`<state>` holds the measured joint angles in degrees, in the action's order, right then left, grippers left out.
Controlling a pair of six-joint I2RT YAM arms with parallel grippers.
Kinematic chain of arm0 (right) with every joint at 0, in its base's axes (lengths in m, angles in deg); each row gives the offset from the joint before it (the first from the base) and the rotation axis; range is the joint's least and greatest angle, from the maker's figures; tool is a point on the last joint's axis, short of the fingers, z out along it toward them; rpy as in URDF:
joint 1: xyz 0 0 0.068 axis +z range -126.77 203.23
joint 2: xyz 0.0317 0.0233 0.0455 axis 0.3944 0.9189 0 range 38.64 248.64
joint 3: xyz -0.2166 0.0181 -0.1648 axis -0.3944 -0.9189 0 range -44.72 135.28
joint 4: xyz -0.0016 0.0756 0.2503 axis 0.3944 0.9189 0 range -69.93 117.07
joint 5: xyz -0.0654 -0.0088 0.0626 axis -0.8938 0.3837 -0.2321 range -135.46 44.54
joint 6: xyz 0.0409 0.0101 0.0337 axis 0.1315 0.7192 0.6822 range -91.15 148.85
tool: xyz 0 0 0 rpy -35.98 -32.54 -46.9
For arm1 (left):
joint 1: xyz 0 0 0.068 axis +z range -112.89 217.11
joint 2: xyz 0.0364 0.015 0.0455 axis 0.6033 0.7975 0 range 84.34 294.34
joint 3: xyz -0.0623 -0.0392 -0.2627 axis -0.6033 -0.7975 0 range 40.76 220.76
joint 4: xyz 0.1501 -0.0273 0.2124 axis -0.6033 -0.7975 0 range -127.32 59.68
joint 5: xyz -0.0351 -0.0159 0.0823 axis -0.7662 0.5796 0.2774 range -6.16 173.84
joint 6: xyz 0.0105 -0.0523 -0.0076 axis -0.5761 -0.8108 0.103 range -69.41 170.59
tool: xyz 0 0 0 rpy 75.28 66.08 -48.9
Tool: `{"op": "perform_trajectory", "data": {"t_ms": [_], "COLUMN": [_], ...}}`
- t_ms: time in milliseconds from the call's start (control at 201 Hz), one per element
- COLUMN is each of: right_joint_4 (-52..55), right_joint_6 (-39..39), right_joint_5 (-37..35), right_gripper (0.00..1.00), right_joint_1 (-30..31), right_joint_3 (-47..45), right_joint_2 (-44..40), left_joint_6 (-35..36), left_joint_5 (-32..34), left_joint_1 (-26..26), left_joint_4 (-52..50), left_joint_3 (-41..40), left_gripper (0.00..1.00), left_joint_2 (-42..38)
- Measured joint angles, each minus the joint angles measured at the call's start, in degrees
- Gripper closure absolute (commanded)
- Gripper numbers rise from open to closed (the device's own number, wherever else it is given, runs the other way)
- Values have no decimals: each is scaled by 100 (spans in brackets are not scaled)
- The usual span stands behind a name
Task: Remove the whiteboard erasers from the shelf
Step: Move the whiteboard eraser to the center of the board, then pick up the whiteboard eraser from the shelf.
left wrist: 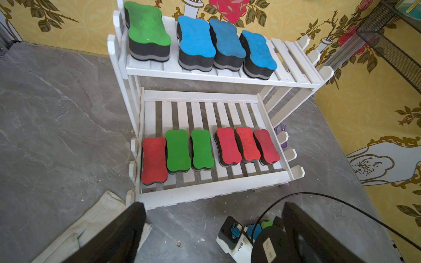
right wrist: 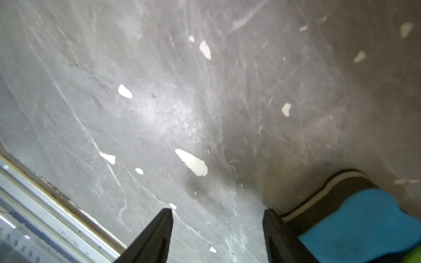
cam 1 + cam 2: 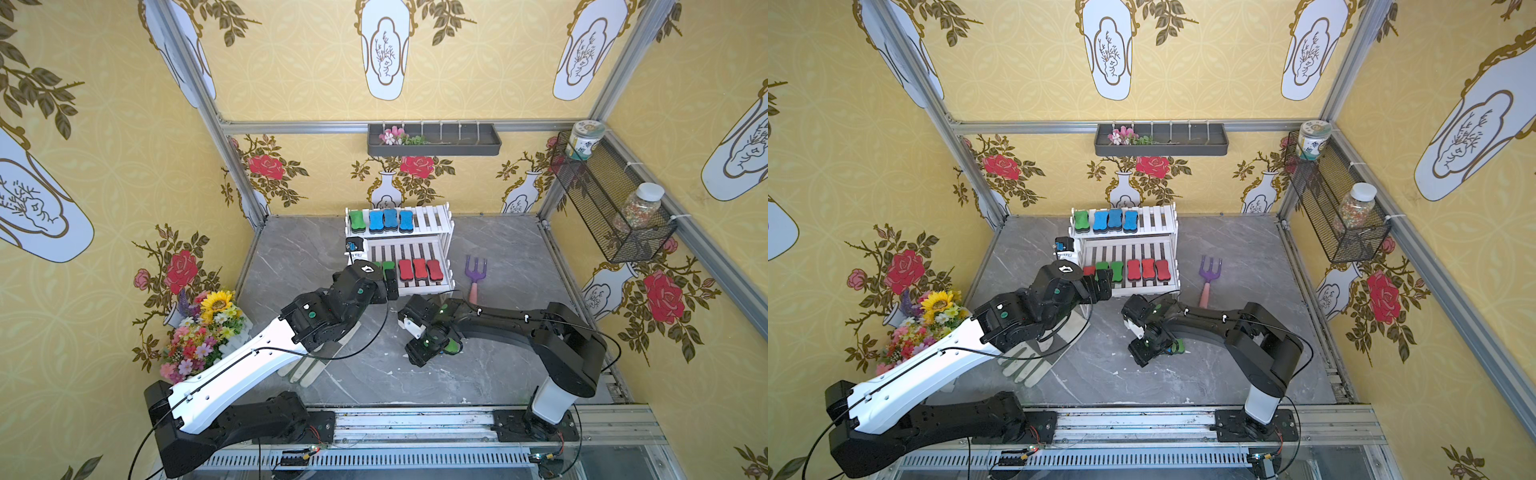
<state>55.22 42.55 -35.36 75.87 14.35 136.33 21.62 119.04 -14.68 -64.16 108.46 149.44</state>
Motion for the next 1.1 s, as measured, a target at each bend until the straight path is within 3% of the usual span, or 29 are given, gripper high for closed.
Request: {"op": "perform_trajectory", "data": {"t_ms": [154, 309, 423, 607, 767, 1006, 1095], "right_joint_4": [76, -87, -133, -15, -2, 72, 83], "right_joint_6": [109, 286, 553, 750, 750, 745, 745], "right_joint_5": [-116, -284, -625, -1071, -1257, -1261, -1233], "right_gripper": [28, 30, 31, 34, 34, 33, 33], "right_joint_1": [107, -59, -542, -1174, -1294, -1401, -1449], "right_joint_3": [129, 367, 326, 507, 710, 494, 437], "right_joint_2": [-442, -1305, -2059, -2623, -2542, -2583, -2664], "left_joint_6": [48, 127, 232, 608, 1095, 1547, 1596], "left_joint_5": [-149, -654, -909, -1119, -1156, -1338, -1427], "left_joint_1": [98, 586, 820, 1005, 1025, 1298, 1405], "left_joint_4": [70, 181, 247, 275, -13, -1209, -1547], "left_joint_3": [33, 214, 616, 2024, 3753, 6242, 6697], "left_gripper": [0, 1, 10, 25, 33, 39, 39], "left_joint_2": [42, 223, 459, 1366, 2813, 4686, 4986]}}
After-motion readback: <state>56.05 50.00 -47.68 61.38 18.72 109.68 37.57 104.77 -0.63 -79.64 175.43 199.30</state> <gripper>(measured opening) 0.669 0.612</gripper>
